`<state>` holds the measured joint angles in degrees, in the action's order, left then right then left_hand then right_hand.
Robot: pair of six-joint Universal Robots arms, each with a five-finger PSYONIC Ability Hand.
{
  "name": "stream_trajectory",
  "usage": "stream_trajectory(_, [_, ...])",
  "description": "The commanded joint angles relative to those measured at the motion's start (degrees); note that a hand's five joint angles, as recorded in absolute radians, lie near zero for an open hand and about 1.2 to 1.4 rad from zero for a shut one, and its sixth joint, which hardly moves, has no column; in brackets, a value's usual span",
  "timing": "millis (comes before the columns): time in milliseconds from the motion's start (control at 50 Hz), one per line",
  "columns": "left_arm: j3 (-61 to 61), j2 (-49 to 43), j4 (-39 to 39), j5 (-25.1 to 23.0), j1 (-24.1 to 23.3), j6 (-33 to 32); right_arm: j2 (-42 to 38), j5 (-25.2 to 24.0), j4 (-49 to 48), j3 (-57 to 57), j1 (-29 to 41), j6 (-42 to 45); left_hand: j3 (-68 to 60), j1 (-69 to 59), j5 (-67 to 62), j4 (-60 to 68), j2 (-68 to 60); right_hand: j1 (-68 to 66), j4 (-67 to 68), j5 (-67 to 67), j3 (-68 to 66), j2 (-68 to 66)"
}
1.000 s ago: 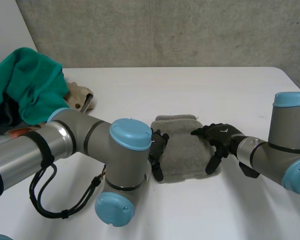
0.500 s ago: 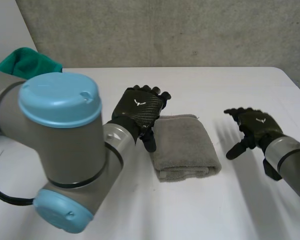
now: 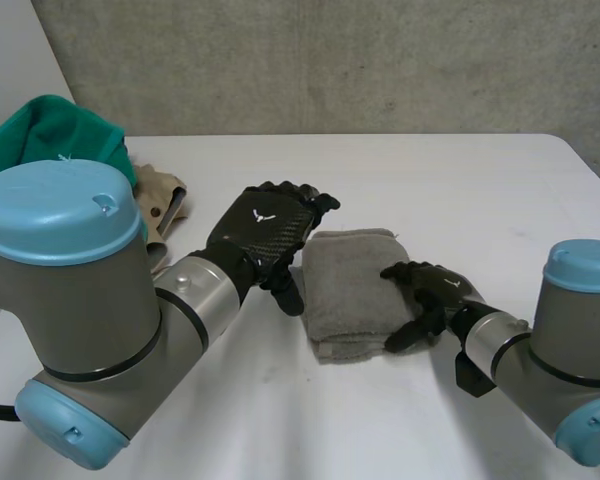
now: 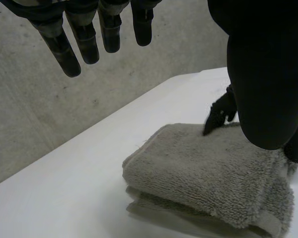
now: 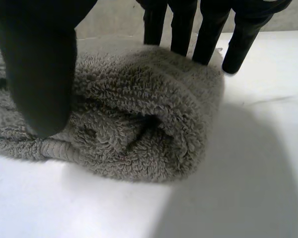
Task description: Fold the laundry.
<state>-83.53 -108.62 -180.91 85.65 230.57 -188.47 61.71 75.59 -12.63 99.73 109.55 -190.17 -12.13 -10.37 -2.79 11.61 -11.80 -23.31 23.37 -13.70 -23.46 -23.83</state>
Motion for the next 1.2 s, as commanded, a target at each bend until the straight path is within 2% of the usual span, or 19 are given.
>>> stream_trajectory(20, [-0.1,-0.1,-0.4,0.0,0.3,-0.1,-3.5,4.3,0.3,-2.3,1.0,0.6,1.4,-0.4,2.1,-0.9,1.1,-22.2,22.1,-21.8,-22.1,-21.7])
stream_trajectory(40, [-0.1,-0.1,-0.5,0.0,0.2,-0.1,-3.8,5.0,0.3,-3.0,1.1,0.8,1.4,-0.4,2.1,-0.9,1.1,-44.8,44.7,-44.4,-44.6,-44.2])
stream_trajectory(60, [-0.1,-0.1,-0.6,0.0,0.2,-0.1,-3.8,5.4,0.0,-3.0,1.0,0.9,1.4,-0.4,2.1,-0.9,1.1,-56.6,56.5,-56.2,-56.4,-56.0])
stream_trajectory(260, [4.9,-0.2,-1.8,0.0,-0.6,-0.4,-3.4,6.4,-3.4,-9.6,0.0,0.9,1.2,-0.5,1.9,-0.7,0.9,-56.7,56.6,-56.3,-56.5,-56.2])
stream_trajectory(320, [6.7,-0.6,-1.8,0.0,-0.7,-0.4,-4.8,6.5,-3.5,-14.0,-3.3,0.8,1.4,-0.4,2.1,-0.9,1.1,-56.7,56.6,-56.3,-56.5,-56.2])
stream_trajectory(400, [9.4,-1.2,-1.7,0.0,-1.2,-0.4,-10.2,7.6,-3.5,-21.6,-8.1,1.2,1.4,-0.4,2.1,-0.9,1.1,-56.7,56.6,-56.3,-56.5,-56.2])
stream_trajectory(500, [12.4,-3.0,-1.7,0.0,-2.4,-0.4,-18.4,12.7,-3.2,-35.1,-13.3,2.6,1.1,-0.7,1.7,-0.6,0.7,-56.7,56.6,-56.3,-56.5,-56.2])
stream_trajectory(620, [15.0,-4.8,-1.6,0.0,-3.5,-0.4,-27.5,14.4,-2.3,-49.8,-18.4,4.4,1.1,-0.7,1.7,-0.6,0.7,-56.7,56.6,-56.3,-56.5,-56.2])
stream_trajectory(820, [18.1,-8.3,-1.4,0.1,-4.9,-0.4,-45.2,17.1,7.5,-83.6,-24.6,4.5,0.9,-0.9,1.6,-0.4,0.6,-56.7,56.6,-56.3,-56.5,-56.2])
stream_trajectory(1100, [18.7,-8.6,-1.3,0.0,-6.4,-0.3,-47.8,16.5,8.8,-85.9,-27.8,5.2,0.9,-0.9,1.6,-0.4,0.6,-56.7,56.6,-56.3,-56.5,-56.2])
stream_trajectory(1120, [18.8,-8.5,-1.3,0.0,-6.5,-0.3,-47.8,16.3,9.4,-85.7,-27.9,5.2,1.1,-0.7,1.7,-0.6,0.7,-44.6,44.5,-44.2,-44.4,-44.1])
stream_trajectory(1140, [18.8,-8.5,-1.3,0.0,-6.7,-0.2,-47.6,15.7,11.1,-85.6,-28.0,5.8,1.2,-0.5,1.9,-0.7,0.9,0.7,-0.7,1.0,0.8,1.2])
stream_trajectory(1160, [18.8,-8.5,-1.3,0.0,-6.9,-0.2,-47.6,15.3,12.0,-85.4,-28.0,6.2,1.2,-0.5,1.9,-0.7,0.9,13.3,-13.4,13.7,13.5,13.8])
stream_trajectory(1200, [18.5,-8.5,-1.3,0.0,-7.2,0.0,-47.1,14.4,14.4,-84.3,-28.1,9.1,1.4,-0.4,2.1,-0.9,1.1,13.3,-13.4,13.7,13.5,13.8])
